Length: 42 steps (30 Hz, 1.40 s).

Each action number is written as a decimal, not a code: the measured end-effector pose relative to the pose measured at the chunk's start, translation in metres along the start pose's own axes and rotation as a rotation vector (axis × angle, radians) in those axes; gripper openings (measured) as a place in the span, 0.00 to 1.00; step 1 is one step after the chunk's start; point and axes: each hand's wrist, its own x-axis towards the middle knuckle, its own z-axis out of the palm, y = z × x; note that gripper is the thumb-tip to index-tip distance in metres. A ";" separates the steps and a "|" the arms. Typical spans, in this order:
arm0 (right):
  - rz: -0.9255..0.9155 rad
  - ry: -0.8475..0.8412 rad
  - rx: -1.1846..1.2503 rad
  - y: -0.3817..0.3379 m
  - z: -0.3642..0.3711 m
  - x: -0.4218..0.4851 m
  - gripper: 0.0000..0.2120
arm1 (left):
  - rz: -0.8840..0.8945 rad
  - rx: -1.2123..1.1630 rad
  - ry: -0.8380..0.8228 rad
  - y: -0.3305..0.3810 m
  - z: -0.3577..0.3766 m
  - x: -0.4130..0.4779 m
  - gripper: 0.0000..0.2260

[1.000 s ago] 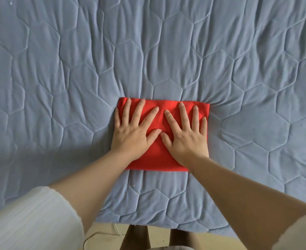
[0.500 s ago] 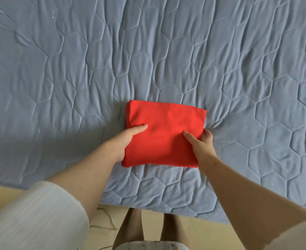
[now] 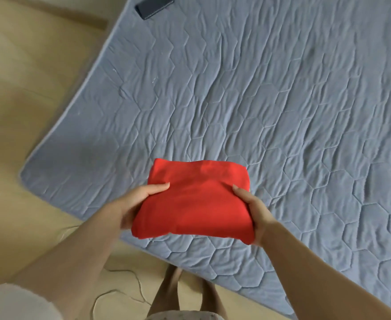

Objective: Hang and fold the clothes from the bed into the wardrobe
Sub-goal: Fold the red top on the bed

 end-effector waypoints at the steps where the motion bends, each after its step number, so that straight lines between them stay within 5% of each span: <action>1: -0.014 -0.029 -0.004 -0.005 0.012 -0.012 0.24 | 0.031 -0.033 0.002 0.004 -0.004 -0.017 0.14; 8: -0.200 -0.261 -0.085 -0.058 0.117 -0.114 0.20 | 0.418 -0.458 -0.061 0.033 -0.024 -0.150 0.12; 13: -0.343 -0.416 -0.196 -0.085 0.202 -0.193 0.20 | 0.751 -0.686 -0.169 0.044 -0.040 -0.258 0.25; 16: -0.390 -0.497 -0.234 -0.086 0.254 -0.229 0.17 | 0.878 -0.793 -0.140 0.045 -0.055 -0.315 0.16; 34: -0.287 -0.746 -0.626 0.085 0.609 -0.289 0.16 | 1.148 -1.210 0.170 -0.059 -0.312 -0.539 0.30; 42: -0.226 -0.782 -0.670 0.155 0.726 -0.274 0.17 | 1.180 -1.296 0.264 -0.077 -0.425 -0.591 0.20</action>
